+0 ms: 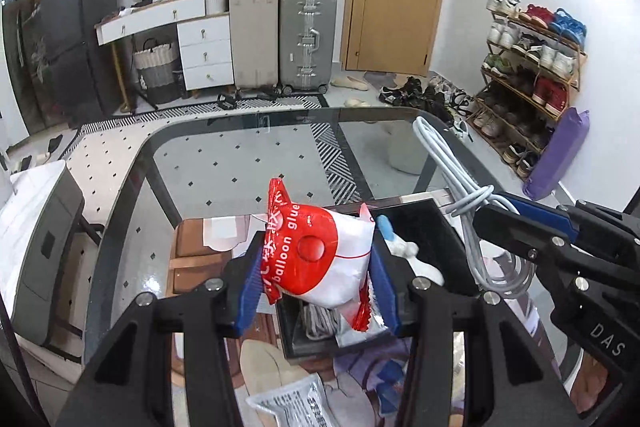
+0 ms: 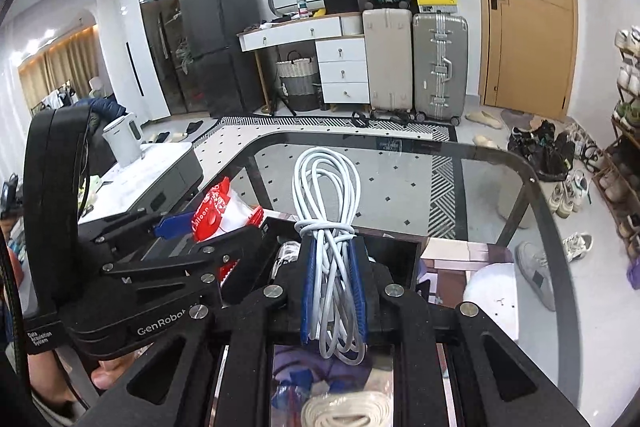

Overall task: Organize soft objects
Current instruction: 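Carry the glue bag and grey cable over the black box with both tools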

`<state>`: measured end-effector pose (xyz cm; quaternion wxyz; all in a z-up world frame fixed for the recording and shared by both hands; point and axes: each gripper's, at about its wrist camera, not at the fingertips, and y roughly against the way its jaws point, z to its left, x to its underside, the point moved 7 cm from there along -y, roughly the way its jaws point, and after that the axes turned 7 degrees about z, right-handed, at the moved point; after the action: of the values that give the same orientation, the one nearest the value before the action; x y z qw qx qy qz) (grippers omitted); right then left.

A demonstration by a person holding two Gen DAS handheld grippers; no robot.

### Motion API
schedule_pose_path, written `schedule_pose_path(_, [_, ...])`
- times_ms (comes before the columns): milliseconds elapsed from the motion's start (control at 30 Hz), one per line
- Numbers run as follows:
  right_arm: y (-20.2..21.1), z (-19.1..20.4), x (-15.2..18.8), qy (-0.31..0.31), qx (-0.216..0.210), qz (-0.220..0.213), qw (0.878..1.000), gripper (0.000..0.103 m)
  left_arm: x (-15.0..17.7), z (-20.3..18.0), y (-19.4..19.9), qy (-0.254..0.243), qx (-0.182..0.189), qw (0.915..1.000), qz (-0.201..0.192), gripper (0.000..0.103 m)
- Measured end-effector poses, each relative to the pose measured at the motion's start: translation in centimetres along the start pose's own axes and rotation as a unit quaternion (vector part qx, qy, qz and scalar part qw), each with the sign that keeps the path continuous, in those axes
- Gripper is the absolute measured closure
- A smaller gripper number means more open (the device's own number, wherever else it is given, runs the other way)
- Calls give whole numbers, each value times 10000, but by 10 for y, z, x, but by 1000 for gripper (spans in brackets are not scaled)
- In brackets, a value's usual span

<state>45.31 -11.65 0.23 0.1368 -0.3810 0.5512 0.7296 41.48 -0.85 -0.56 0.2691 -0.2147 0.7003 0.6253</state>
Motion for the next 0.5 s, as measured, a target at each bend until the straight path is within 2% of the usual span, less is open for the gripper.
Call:
schedule_pose_path(133, [-24,-3,3,-95,23,170,9998,87,5,1,-15,-82,-185,9997,105,55])
schedule_pose_path(500, [-71,-11,16,-158,31,492,9987,87,19,-4,-54,-1,-67,9983,579,55])
